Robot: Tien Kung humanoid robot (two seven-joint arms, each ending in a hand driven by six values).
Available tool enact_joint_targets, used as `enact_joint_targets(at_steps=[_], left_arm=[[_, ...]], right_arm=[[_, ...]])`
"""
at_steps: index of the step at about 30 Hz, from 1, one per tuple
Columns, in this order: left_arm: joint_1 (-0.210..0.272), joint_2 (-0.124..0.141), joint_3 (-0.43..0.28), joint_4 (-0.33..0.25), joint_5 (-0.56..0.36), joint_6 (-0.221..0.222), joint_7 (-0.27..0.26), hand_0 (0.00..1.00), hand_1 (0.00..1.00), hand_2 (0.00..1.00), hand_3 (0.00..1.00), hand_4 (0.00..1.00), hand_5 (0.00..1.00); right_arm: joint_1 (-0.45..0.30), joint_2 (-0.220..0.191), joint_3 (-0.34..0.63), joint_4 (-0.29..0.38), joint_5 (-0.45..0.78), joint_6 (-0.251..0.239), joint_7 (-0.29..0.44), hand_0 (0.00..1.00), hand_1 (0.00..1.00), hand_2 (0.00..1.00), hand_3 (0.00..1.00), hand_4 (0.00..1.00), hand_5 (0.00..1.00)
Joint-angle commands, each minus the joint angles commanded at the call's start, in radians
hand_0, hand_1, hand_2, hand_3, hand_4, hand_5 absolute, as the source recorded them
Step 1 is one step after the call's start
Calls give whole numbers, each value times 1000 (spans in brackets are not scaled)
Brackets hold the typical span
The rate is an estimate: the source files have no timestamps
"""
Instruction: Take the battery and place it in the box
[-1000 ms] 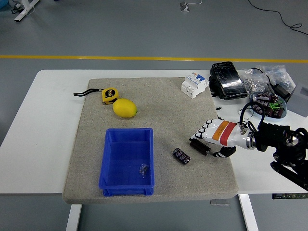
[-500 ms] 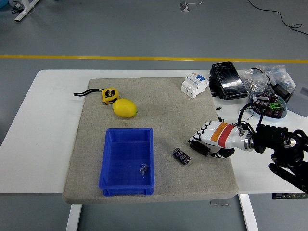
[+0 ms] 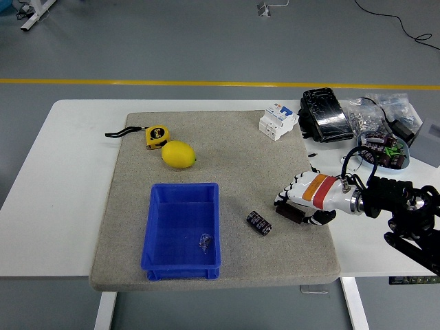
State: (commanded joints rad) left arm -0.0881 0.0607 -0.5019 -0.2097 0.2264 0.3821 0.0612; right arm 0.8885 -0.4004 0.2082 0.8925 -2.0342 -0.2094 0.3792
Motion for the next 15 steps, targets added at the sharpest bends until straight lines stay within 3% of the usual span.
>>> enact_joint_targets(at_steps=[15], left_arm=[[1,2,-8,-1,18,-3,4,697,653,723,638,738,575]], right_arm=[[-1,-14,30,2,11,15,-6,638,511,559,544,647,2]])
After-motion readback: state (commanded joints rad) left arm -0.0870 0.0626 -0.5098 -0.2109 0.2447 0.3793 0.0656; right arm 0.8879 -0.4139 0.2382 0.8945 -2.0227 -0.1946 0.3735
